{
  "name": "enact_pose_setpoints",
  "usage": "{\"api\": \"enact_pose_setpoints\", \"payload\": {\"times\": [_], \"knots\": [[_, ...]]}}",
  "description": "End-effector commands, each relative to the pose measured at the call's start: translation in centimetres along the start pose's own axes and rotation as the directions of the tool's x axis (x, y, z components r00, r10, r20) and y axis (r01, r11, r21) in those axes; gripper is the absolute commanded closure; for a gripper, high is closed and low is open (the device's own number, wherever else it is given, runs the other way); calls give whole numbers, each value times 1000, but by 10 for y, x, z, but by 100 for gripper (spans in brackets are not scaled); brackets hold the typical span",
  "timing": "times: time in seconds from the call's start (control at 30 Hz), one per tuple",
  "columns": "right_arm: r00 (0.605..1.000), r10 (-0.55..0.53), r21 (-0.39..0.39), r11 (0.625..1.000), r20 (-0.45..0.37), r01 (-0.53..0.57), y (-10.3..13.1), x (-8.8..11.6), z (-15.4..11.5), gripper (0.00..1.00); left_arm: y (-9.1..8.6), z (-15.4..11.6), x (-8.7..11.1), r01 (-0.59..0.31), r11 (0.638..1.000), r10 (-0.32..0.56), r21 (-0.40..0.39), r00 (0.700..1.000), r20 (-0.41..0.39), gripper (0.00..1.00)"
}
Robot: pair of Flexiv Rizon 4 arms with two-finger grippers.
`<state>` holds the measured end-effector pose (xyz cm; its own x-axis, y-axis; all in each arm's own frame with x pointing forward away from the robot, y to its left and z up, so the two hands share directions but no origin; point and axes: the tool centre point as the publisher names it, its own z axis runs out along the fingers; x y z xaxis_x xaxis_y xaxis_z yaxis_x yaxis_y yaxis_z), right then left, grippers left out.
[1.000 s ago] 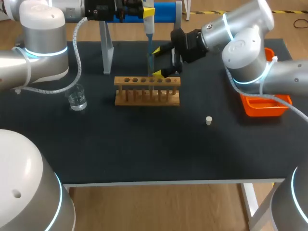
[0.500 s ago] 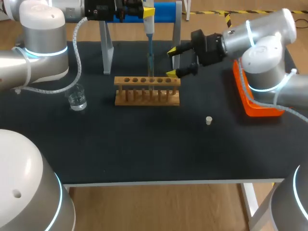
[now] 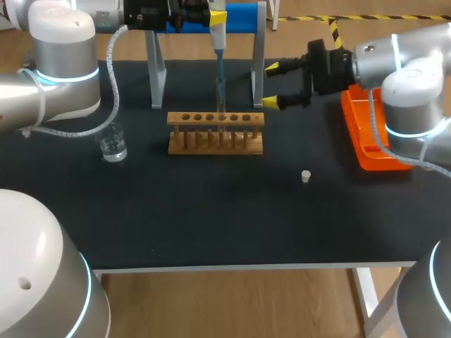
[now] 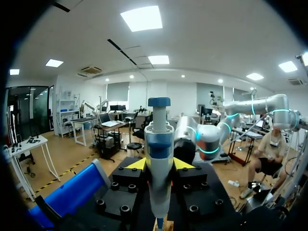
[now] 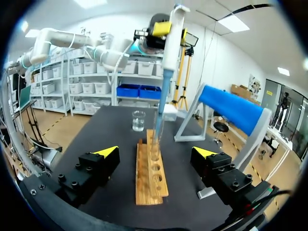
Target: Invert the test tube, pick up the pipette, mount the tip to pipette, aspirate from beaker and dispense into the tube, eject the tip, return the pipette, and cap with the stopper.
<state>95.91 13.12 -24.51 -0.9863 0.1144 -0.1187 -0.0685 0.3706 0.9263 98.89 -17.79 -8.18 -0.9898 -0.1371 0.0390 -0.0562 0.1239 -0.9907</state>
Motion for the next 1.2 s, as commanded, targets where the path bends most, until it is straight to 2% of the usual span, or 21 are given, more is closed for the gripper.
{"api": "enact_pose_setpoints", "payload": {"times": [0.03,0.17,0.37,0.53,0.83,1.2], "knots": [[1000,-21,-26,999,1,21,22,9,-31,0,0,0,0,-1,1000,1,1,1000,3,100],[1000,-18,-40,999,-2,18,48,10,-48,0,0,0,0,-1,1000,1,1,1000,3,100],[998,56,-53,997,-6,-57,88,8,-68,0,0,0,0,-1,1000,1,1,1000,3,100],[999,36,-57,998,0,-36,124,7,-79,0,0,0,0,-1,1000,1,1,1000,3,100],[1000,-12,-34,999,22,13,178,-1,-85,0,0,0,0,-1,1000,1,1,1000,3,100],[1000,-28,-26,999,13,28,213,-18,-73,0,0,0,0,-1,1000,1,1,1000,3,100]]}}
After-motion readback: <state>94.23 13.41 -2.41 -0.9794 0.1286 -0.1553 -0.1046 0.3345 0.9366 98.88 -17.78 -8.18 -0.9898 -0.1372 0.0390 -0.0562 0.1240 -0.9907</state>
